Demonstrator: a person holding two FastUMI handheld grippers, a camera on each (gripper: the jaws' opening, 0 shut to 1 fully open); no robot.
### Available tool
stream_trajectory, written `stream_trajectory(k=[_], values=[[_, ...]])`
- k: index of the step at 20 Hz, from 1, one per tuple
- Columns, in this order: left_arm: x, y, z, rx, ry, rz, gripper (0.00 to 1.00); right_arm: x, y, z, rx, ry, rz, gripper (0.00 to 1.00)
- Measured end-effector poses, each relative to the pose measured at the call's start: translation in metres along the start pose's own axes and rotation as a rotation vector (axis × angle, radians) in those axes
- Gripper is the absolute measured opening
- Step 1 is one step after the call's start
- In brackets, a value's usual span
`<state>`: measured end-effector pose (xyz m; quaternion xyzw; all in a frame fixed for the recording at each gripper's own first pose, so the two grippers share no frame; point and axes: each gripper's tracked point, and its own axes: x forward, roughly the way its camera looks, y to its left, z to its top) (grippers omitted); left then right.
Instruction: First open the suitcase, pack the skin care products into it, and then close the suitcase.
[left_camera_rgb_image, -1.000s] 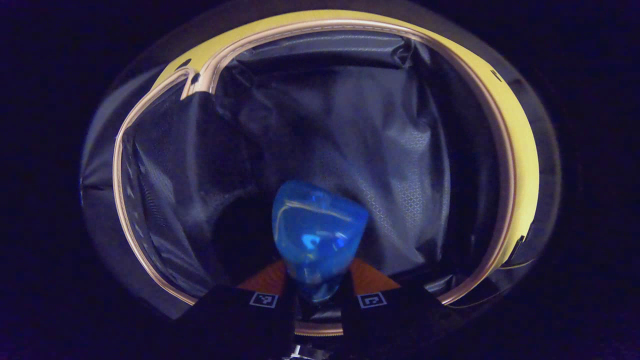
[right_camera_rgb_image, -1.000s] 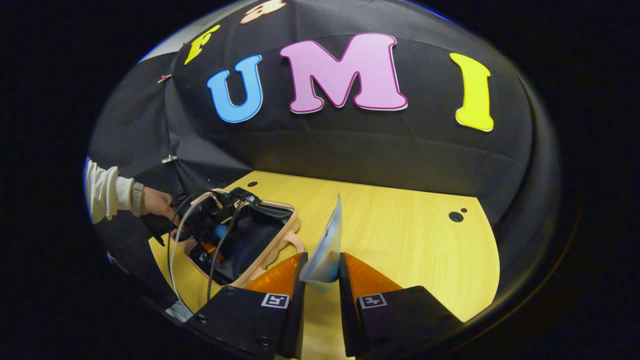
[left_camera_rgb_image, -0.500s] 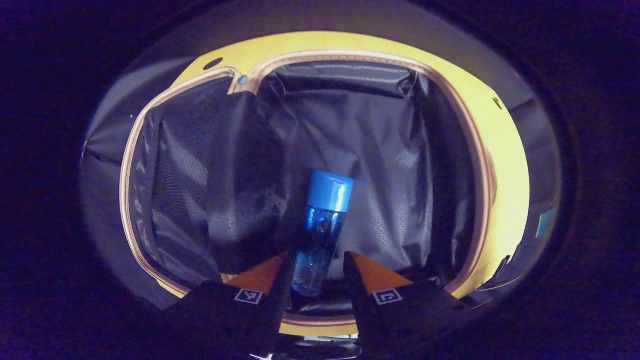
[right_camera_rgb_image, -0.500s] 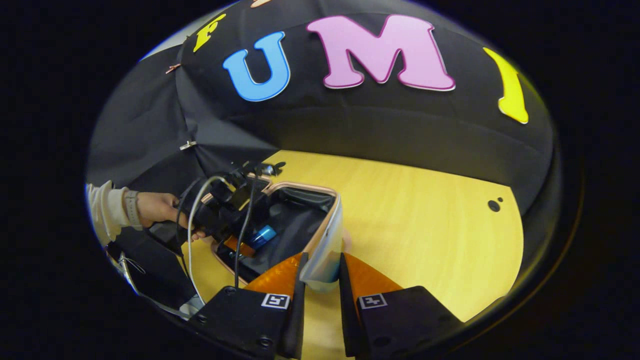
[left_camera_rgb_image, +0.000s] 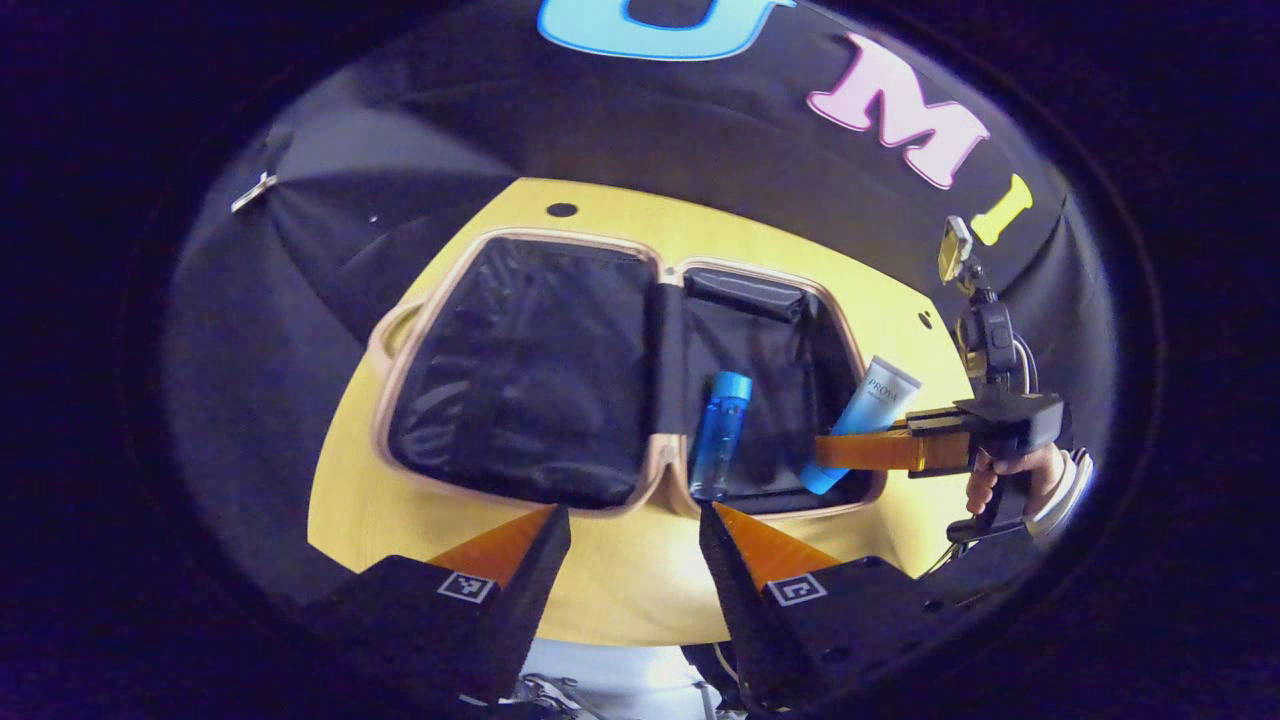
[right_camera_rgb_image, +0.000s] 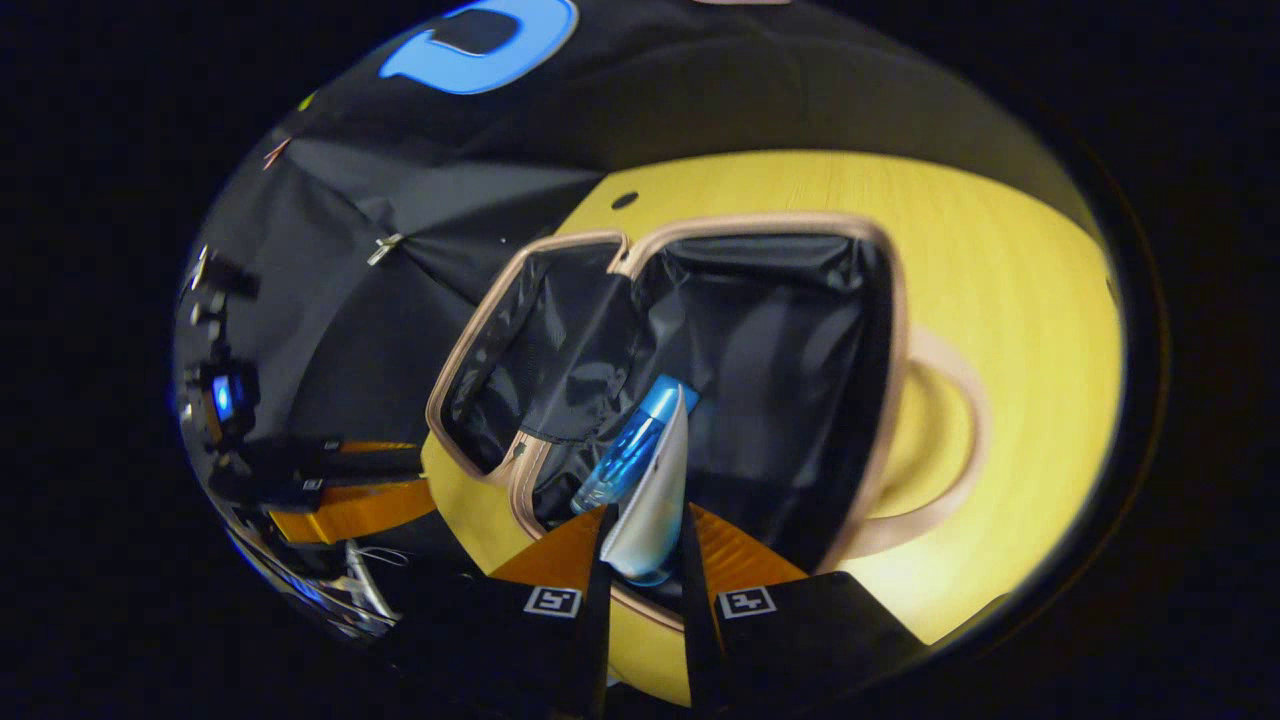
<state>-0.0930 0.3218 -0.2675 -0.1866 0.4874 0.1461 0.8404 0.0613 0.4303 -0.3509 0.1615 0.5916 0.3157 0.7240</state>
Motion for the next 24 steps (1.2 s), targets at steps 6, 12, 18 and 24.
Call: stream_trajectory(k=[6, 12, 18, 24], values=[[-0.032, 0.111, -0.040, -0.168, 0.000, 0.130, 0.83, 0.032, -0.038, -0.005, 0.132, 0.058, -0.165, 0.38], [-0.024, 0.147, -0.004, -0.189, -0.034, 0.169, 0.83, -0.019, -0.019, 0.010, 0.077, -0.093, -0.096, 0.91], [0.038, 0.227, 0.117, -0.283, -0.044, 0.198, 0.84, -0.132, -0.048, 0.010, -0.036, -0.296, -0.129, 0.97], [0.122, 0.245, 0.129, -0.332, 0.143, 0.252, 0.84, -0.169, -0.086, -0.003, 0.010, -0.326, -0.233, 0.97]])
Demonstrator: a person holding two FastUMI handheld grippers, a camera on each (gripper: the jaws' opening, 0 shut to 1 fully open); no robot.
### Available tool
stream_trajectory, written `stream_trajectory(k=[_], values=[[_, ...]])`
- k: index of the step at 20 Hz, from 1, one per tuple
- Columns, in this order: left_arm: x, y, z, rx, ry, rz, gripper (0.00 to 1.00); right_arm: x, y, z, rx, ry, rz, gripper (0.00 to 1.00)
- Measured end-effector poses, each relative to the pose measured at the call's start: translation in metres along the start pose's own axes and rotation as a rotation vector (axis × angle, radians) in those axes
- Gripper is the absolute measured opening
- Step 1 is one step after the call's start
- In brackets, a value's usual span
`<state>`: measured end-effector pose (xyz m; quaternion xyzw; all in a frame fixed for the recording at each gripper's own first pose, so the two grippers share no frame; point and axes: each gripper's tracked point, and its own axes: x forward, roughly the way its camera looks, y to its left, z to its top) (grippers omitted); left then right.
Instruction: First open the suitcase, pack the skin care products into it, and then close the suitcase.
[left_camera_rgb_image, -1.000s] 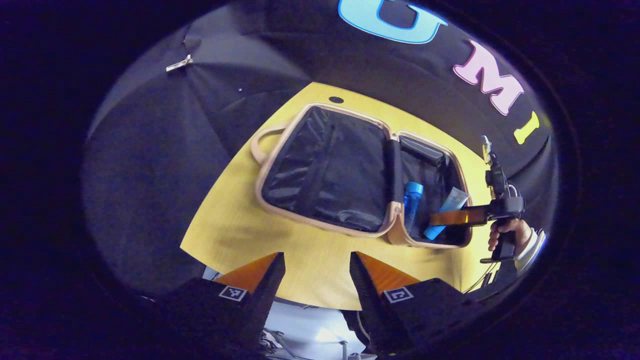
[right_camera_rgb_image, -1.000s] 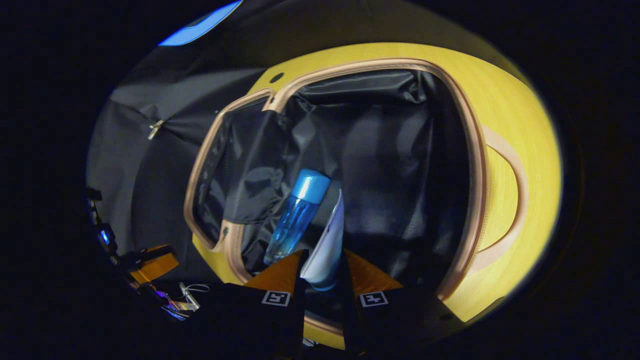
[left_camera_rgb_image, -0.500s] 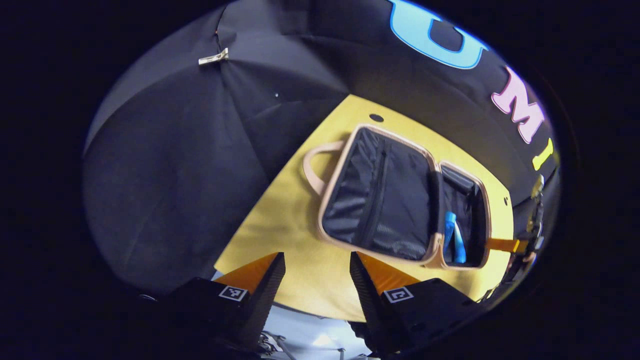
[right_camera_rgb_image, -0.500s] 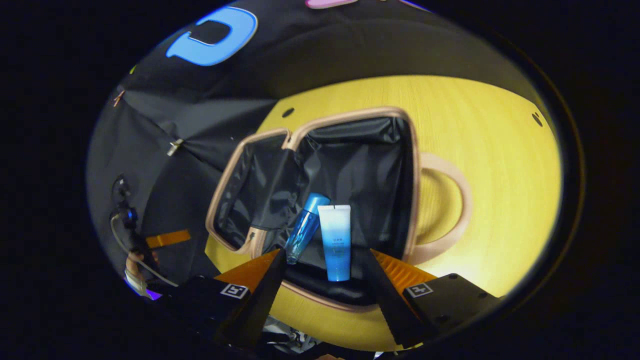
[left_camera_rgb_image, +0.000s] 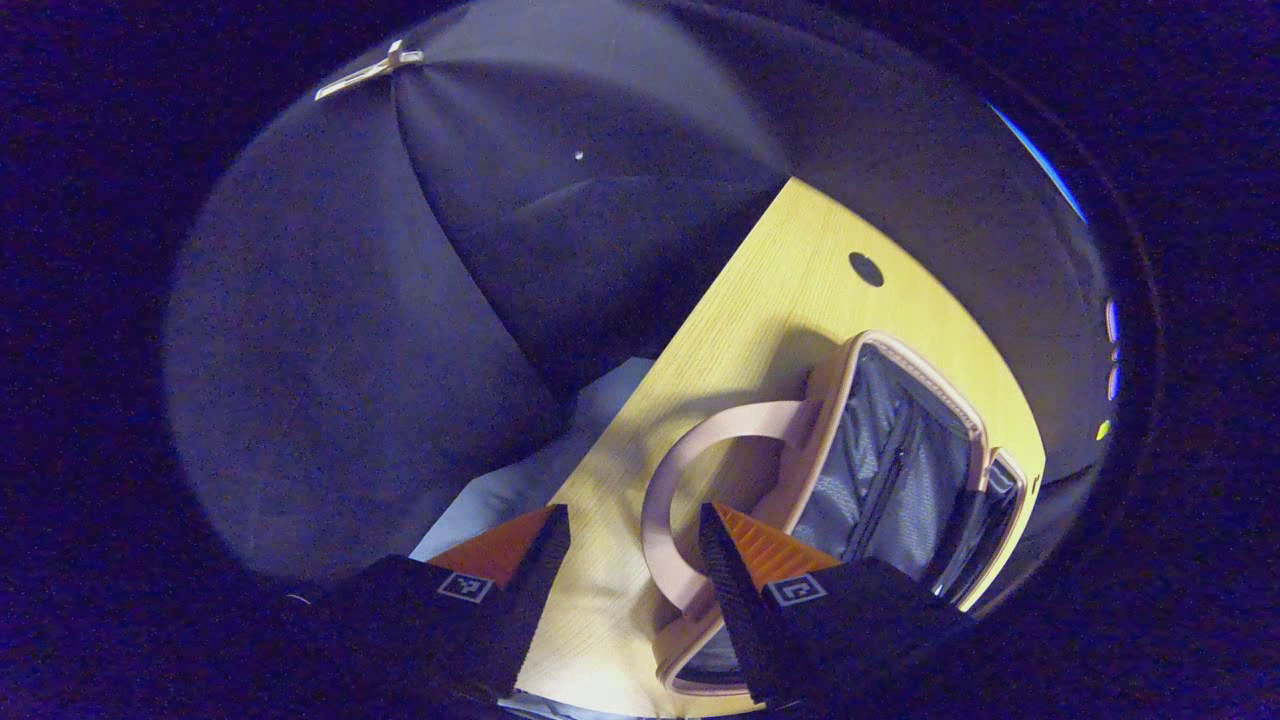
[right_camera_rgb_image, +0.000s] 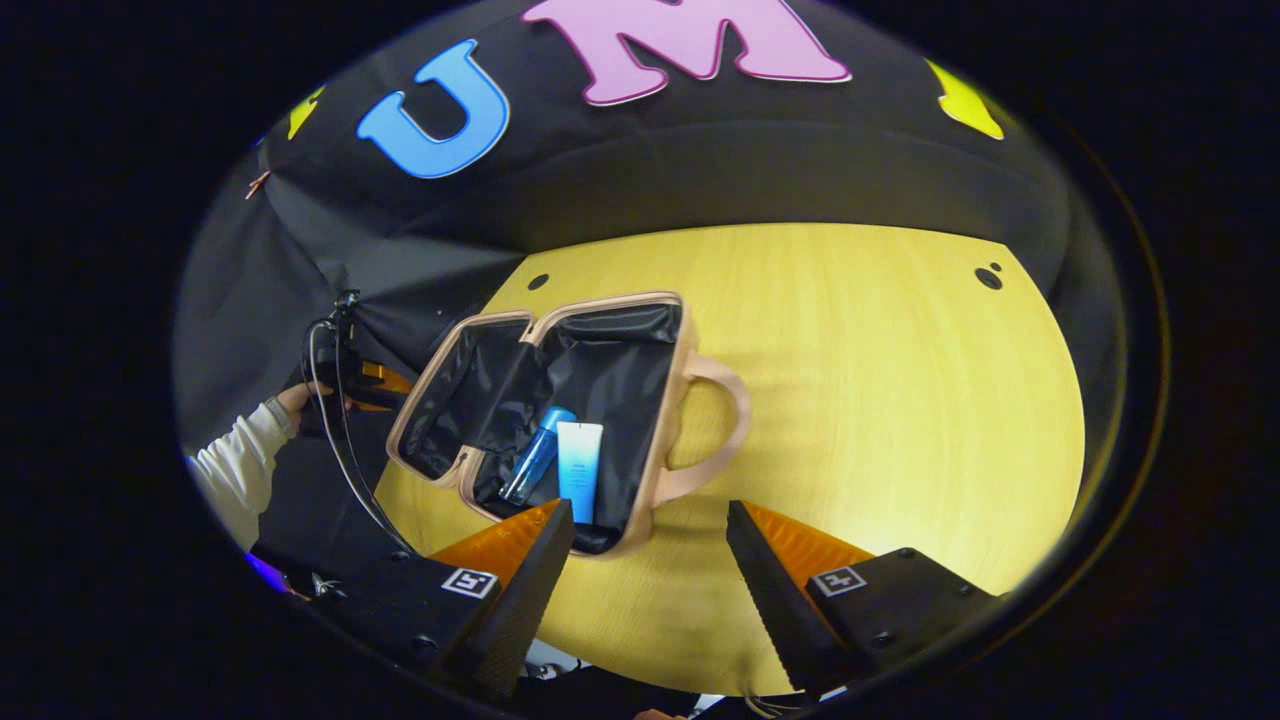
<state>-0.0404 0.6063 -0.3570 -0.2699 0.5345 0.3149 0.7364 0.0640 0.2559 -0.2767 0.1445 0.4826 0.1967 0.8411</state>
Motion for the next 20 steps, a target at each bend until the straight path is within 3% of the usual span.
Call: stream_trajectory(k=[1, 2, 3, 5, 8, 9, 13, 16, 18, 19, 20], values=[[0.009, -0.006, 0.000, -0.006, 0.030, 0.005, 0.77, -0.003, -0.007, -0.001, 0.004, 0.002, -0.015, 0.97], [0.019, -0.017, -0.007, -0.010, 0.086, -0.025, 0.86, -0.006, -0.016, 0.001, 0.005, 0.002, -0.035, 0.97], [0.032, -0.011, -0.004, 0.019, 0.073, 0.020, 0.72, -0.008, -0.019, 0.002, 0.007, 0.004, -0.042, 0.98], [0.027, -0.018, -0.001, 0.045, 0.065, 0.000, 0.20, -0.010, -0.020, 0.004, 0.010, 0.005, -0.040, 0.98], [-0.005, -0.033, 0.010, 0.034, -0.003, -0.076, 0.11, -0.009, -0.020, 0.005, -0.021, -0.003, -0.027, 0.98], [-0.030, -0.040, 0.013, 0.070, -0.034, -0.089, 0.07, -0.013, -0.018, 0.006, -0.036, -0.014, -0.008, 0.98], [-0.156, -0.097, 0.034, 0.191, -0.222, -0.149, 0.06, -0.037, -0.018, 0.010, -0.063, -0.064, 0.052, 0.98], [-0.273, -0.197, 0.015, 0.283, -0.364, -0.308, 0.06, -0.075, -0.038, 0.004, -0.100, -0.107, 0.087, 0.98], [-0.303, -0.271, -0.016, 0.382, -0.391, -0.370, 0.06, -0.102, -0.063, -0.002, -0.112, -0.136, 0.081, 0.98], [-0.313, -0.355, -0.063, 0.517, -0.404, -0.412, 0.06, -0.131, -0.091, -0.010, -0.086, -0.169, 0.063, 0.98], [-0.308, -0.385, -0.083, 0.537, -0.394, -0.434, 0.06, -0.140, -0.101, -0.013, -0.074, -0.177, 0.052, 0.98]])
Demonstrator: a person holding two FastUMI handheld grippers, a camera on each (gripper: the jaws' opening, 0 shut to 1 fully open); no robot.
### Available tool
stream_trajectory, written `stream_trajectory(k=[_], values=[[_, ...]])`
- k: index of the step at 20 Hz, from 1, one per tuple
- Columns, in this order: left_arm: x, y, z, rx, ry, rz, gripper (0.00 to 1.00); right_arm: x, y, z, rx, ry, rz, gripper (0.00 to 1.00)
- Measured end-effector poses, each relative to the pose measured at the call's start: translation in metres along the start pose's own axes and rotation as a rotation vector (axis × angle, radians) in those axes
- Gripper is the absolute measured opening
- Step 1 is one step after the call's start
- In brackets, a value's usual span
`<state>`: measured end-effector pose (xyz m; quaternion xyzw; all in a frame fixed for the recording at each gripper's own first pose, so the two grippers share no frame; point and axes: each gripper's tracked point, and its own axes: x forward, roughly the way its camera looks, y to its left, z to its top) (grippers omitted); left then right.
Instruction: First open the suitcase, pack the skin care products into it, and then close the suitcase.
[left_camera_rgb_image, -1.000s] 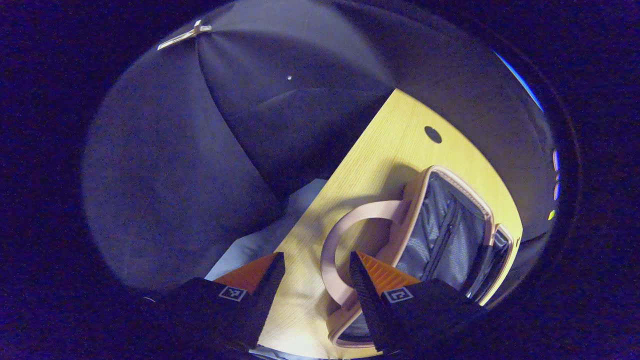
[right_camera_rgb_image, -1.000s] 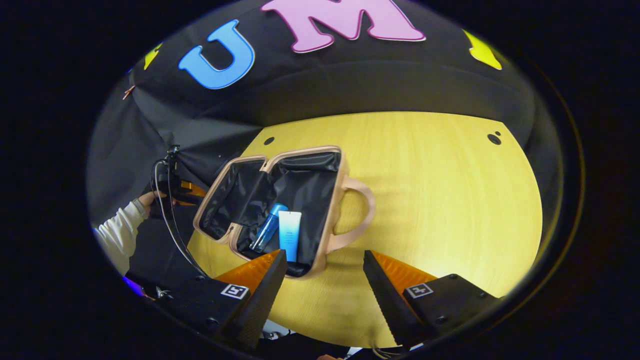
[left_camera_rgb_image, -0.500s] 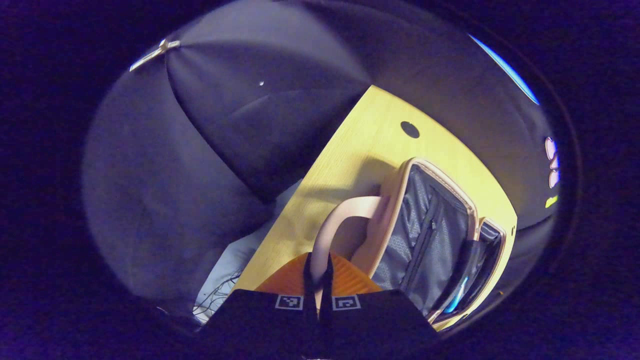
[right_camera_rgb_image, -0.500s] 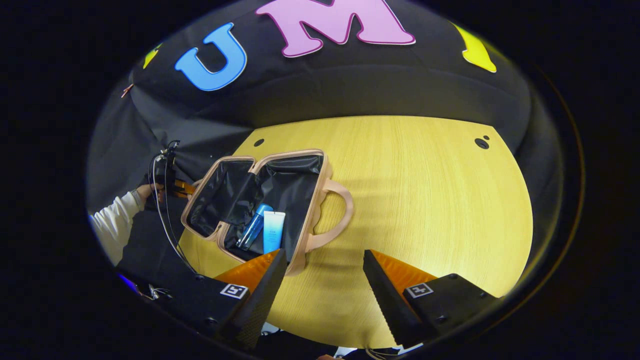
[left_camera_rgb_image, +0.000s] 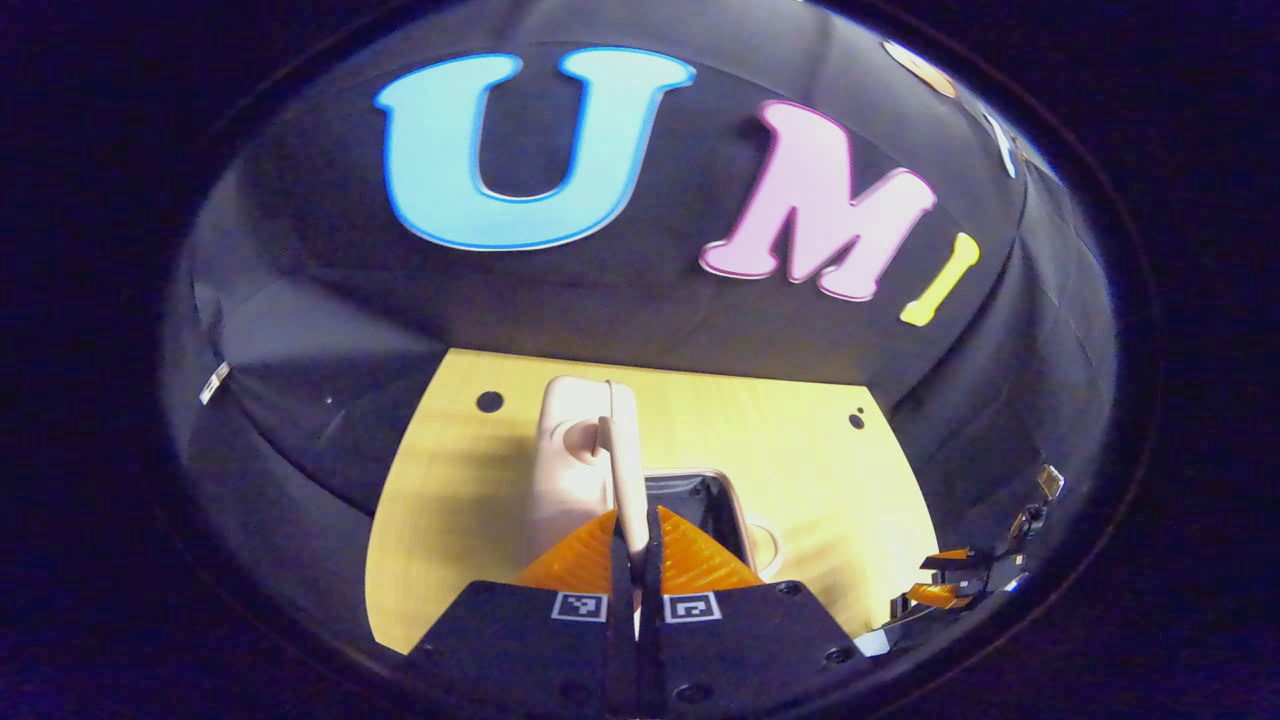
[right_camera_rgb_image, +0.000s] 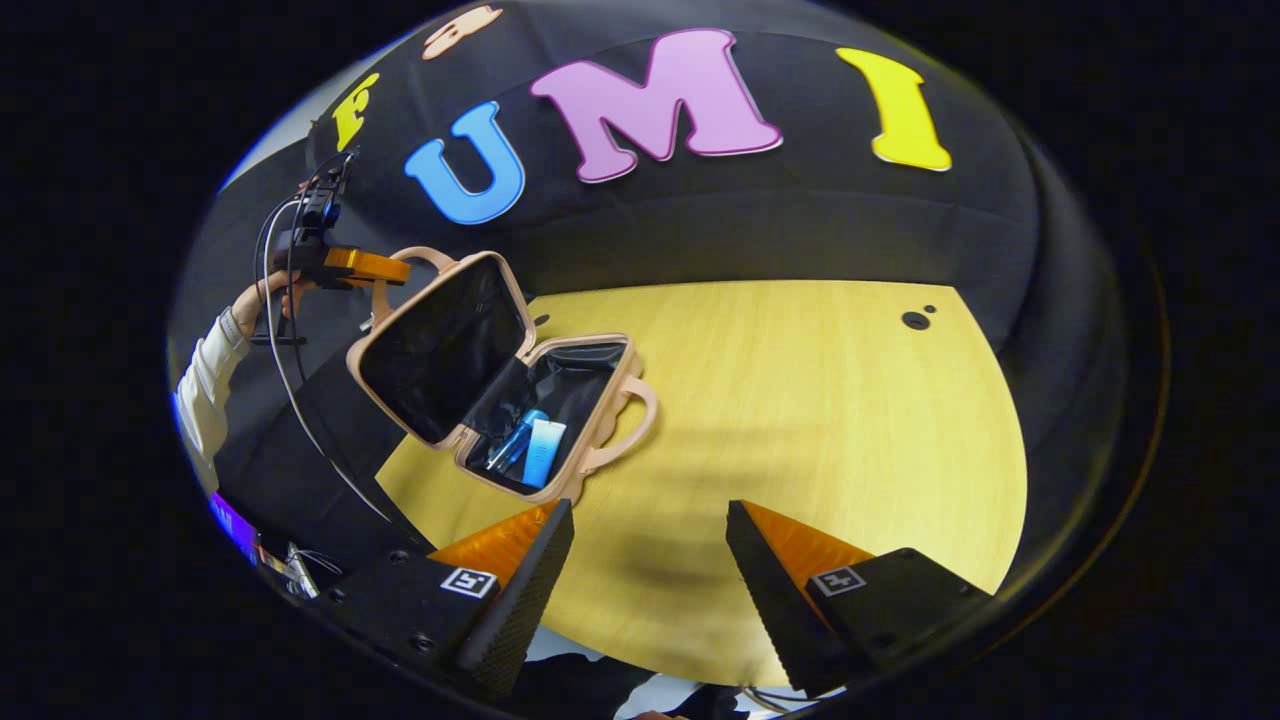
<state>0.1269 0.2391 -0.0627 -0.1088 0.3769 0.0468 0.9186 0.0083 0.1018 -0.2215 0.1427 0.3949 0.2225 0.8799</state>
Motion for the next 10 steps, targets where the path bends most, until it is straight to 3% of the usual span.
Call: stream_trajectory(k=[2, 4, 10], values=[[0.042, -0.069, -0.024, 0.044, 0.036, -0.055, 0.06, -0.021, -0.025, -0.006, 0.026, -0.017, -0.038, 0.98], [0.087, -0.110, -0.052, 0.096, 0.084, -0.057, 0.06, -0.039, -0.045, -0.010, 0.065, -0.036, -0.076, 0.98], [0.182, -0.155, -0.138, 0.183, 0.266, -0.012, 0.06, -0.099, -0.107, -0.041, 0.140, -0.064, -0.220, 0.97]])
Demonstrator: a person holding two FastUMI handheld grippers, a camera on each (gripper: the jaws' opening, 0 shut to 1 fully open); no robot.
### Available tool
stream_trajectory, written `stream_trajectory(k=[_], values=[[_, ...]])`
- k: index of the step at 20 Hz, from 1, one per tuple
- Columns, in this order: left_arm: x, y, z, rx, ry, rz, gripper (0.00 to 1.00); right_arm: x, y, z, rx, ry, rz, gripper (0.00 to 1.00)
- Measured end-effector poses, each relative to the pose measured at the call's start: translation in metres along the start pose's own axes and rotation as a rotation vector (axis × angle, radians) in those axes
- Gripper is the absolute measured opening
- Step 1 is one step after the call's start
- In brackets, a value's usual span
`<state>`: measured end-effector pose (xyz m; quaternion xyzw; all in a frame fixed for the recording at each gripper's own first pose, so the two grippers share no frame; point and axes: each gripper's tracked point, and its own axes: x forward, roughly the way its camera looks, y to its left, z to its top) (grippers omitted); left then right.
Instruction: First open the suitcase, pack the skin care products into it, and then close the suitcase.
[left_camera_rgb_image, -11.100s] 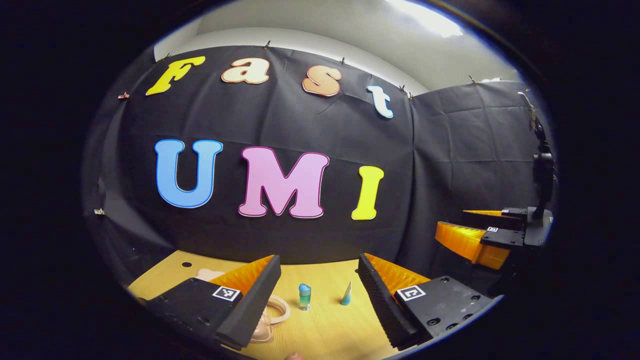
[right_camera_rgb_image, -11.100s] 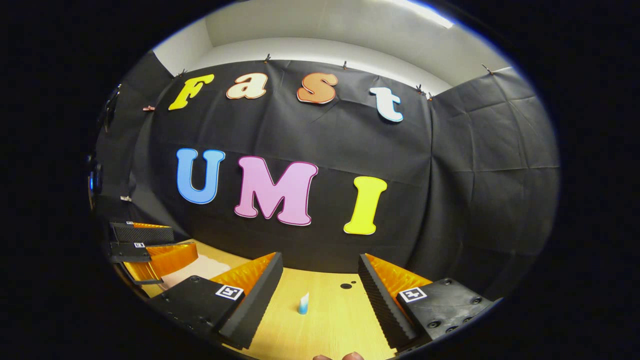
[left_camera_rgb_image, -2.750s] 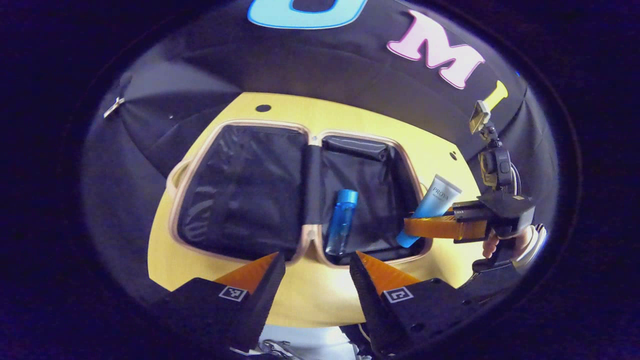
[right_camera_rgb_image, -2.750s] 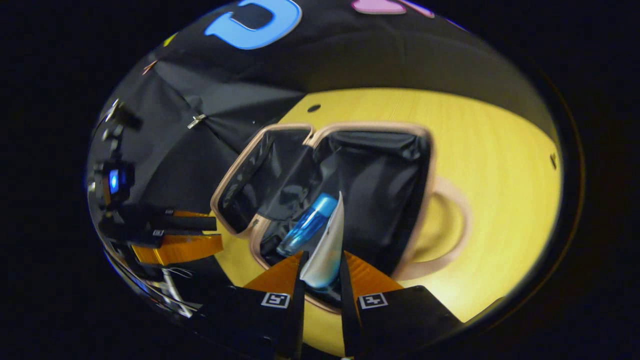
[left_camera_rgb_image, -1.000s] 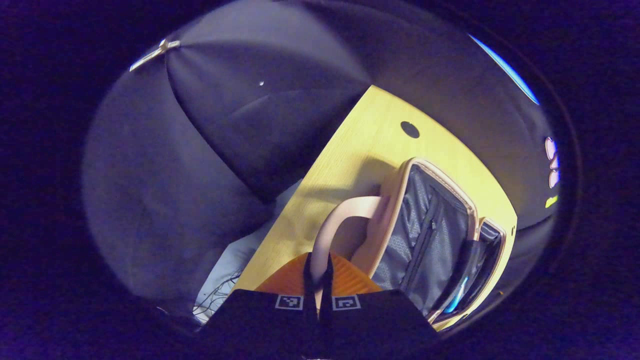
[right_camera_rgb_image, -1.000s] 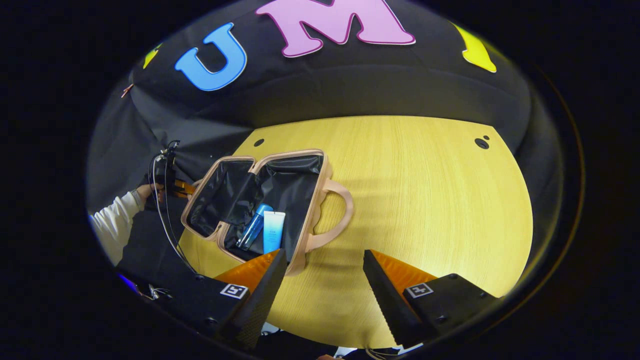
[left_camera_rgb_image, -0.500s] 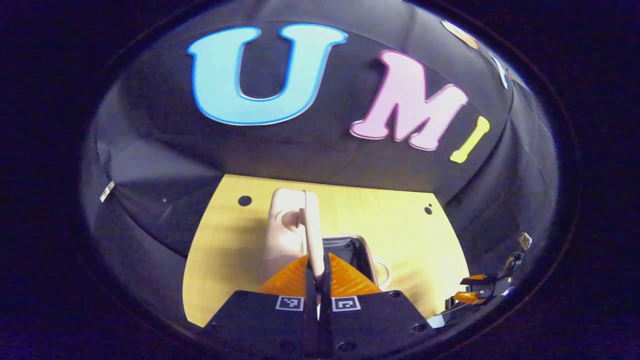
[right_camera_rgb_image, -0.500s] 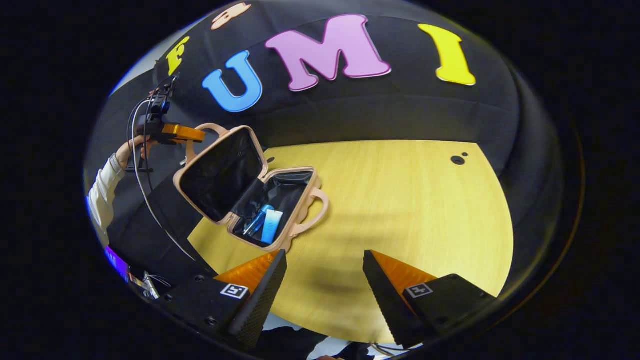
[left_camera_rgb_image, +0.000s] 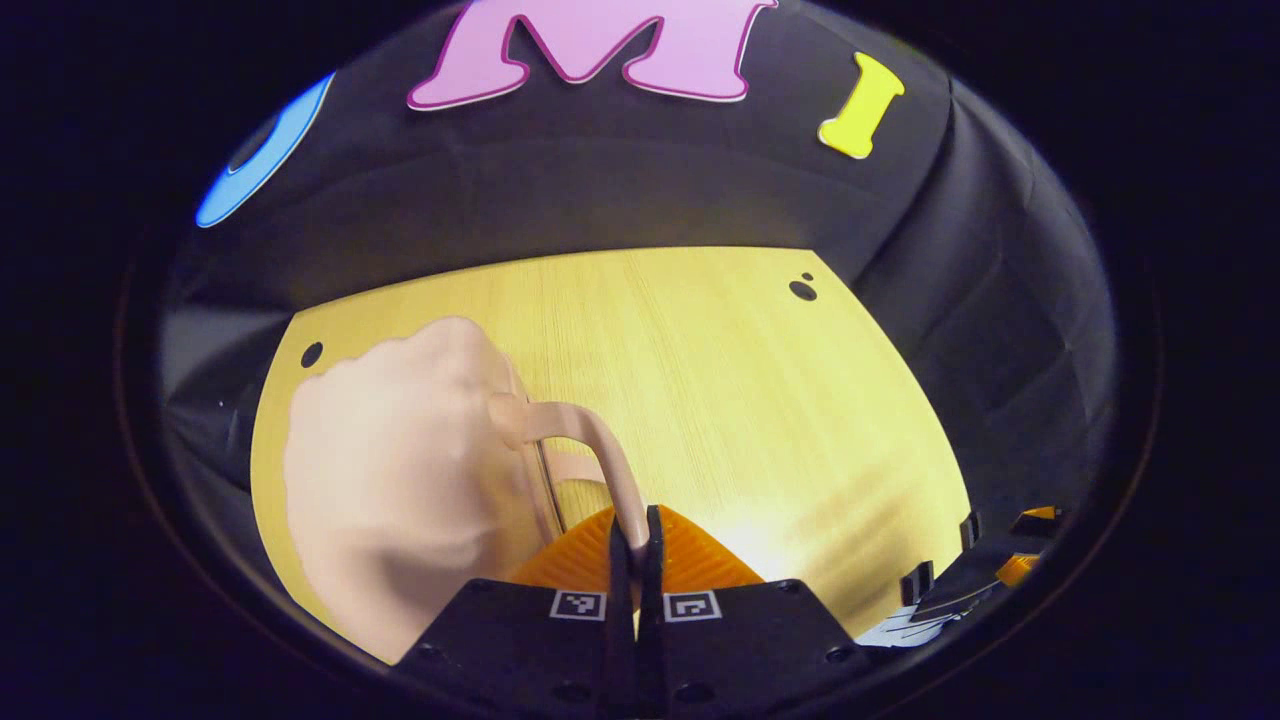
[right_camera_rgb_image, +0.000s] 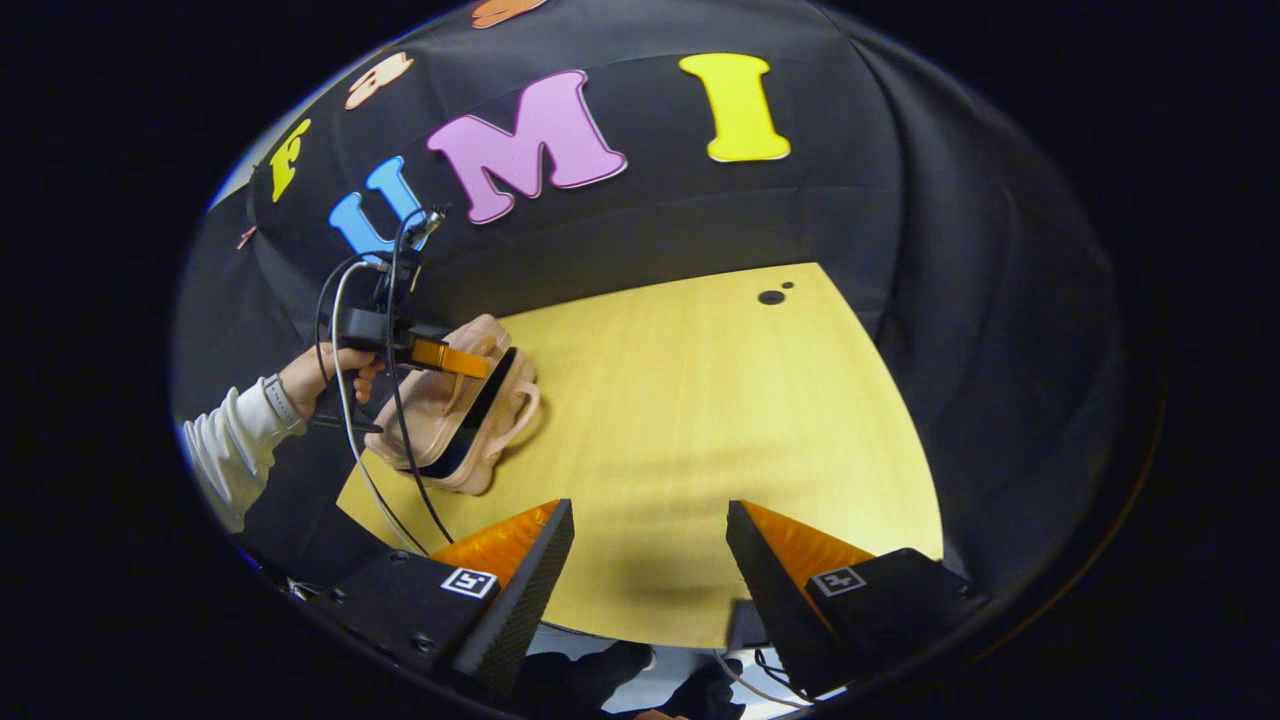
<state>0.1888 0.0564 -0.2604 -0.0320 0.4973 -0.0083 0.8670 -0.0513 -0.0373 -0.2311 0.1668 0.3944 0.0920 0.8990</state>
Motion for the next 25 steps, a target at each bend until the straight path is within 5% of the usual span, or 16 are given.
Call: stream_trajectory(k=[4, 7, 8, 11, 18, 25], values=[[0.020, -0.008, -0.014, 0.059, 0.003, 0.056, 0.10, -0.009, -0.024, -0.009, 0.036, 0.000, -0.057, 0.97], [0.015, -0.025, -0.013, 0.079, -0.071, 0.010, 0.28, -0.009, -0.016, 0.008, -0.001, -0.042, -0.057, 0.98], [0.006, -0.031, -0.010, 0.084, -0.110, 0.002, 0.39, -0.010, -0.010, 0.017, -0.005, -0.061, -0.046, 0.98], [-0.049, -0.047, 0.023, 0.132, -0.327, 0.026, 0.99, -0.020, 0.008, 0.050, -0.064, -0.131, -0.030, 0.98], [-0.248, -0.083, 0.080, 0.143, -0.857, 0.160, 0.98, -0.059, 0.055, 0.164, -0.251, -0.403, -0.008, 0.97], [-0.348, -0.064, 0.063, -0.037, -1.048, 0.225, 0.98, -0.095, 0.095, 0.224, -0.315, -0.609, -0.010, 0.97]])
